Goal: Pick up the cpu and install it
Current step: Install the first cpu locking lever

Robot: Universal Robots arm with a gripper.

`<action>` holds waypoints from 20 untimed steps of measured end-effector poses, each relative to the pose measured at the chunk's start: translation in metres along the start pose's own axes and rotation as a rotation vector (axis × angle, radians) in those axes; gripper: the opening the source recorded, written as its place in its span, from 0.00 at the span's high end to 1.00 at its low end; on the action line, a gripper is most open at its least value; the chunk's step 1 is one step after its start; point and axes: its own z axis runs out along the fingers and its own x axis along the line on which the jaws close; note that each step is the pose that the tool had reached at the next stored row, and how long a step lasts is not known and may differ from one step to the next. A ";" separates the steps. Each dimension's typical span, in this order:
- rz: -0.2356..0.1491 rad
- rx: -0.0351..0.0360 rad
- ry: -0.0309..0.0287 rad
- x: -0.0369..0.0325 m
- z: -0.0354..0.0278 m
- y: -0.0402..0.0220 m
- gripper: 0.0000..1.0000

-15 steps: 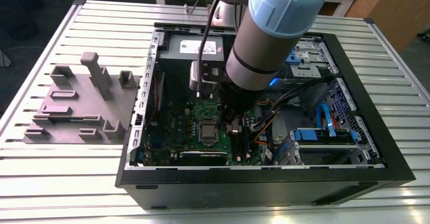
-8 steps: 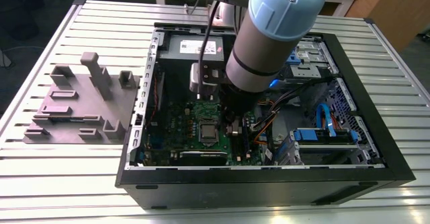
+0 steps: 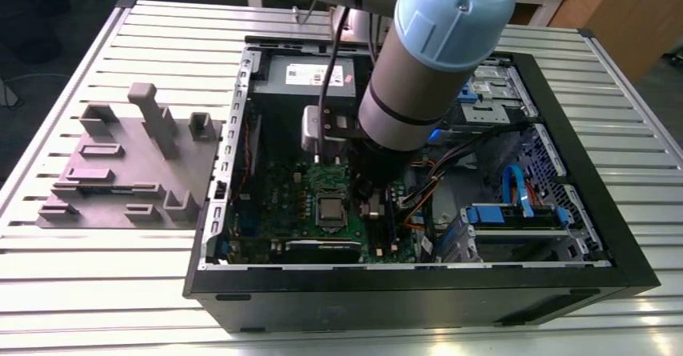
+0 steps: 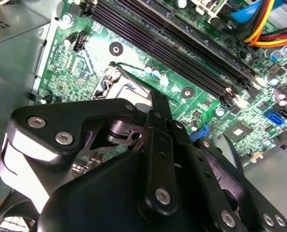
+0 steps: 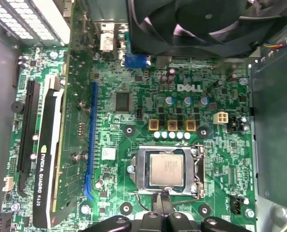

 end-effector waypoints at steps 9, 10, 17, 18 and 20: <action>-0.030 -0.0015 0.0105 0.0010 0.0042 -0.0006 0.89; -0.033 -0.0015 0.0108 0.0010 0.0046 -0.0006 0.89; -0.055 -0.0022 0.0138 0.0031 0.0078 -0.0011 0.89; -0.058 -0.0023 0.0142 0.0034 0.0082 -0.0011 0.89; -0.064 -0.0024 0.0151 0.0042 0.0089 -0.0012 0.89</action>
